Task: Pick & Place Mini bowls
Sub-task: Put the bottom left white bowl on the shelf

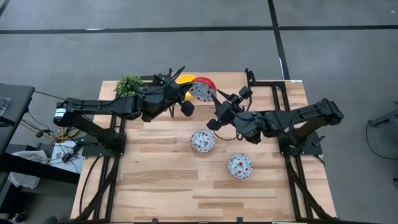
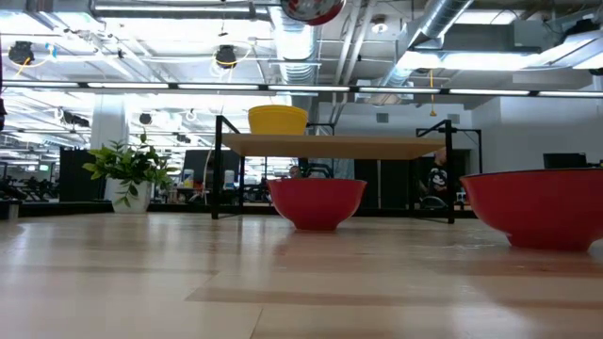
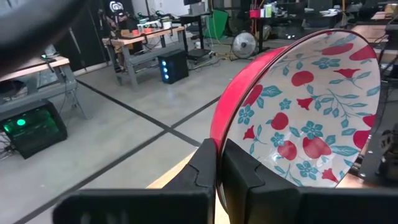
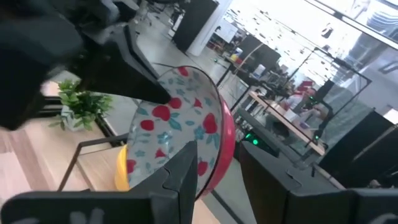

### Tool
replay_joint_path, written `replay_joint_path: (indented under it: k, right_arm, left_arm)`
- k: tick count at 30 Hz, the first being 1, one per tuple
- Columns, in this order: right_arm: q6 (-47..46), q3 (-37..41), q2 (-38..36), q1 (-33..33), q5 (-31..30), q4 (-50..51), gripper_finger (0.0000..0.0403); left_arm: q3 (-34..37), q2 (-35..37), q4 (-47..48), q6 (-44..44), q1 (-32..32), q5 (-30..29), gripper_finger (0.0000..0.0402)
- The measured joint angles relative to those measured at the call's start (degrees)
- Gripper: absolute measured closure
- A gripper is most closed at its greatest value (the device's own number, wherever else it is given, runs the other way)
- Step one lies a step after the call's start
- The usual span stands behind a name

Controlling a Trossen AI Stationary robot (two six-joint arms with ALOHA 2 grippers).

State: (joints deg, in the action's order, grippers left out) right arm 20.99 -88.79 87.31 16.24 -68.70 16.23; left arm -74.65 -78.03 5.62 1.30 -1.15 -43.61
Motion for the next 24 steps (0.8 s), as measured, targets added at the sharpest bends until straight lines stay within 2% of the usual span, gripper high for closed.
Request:
replay_joint_path:
  k: [11,24]
  right_arm:
    - [0.0,0.0,0.0,-2.6,1.9,0.0,0.0301]
    - [-1.4,0.0,0.0,-5.2,4.7,0.0,0.0354]
  left_arm:
    - [0.0,0.0,-0.4,0.0,-0.1,0.0,0.0396]
    - [0.0,0.0,-1.8,0.0,0.0,0.1,0.0396]
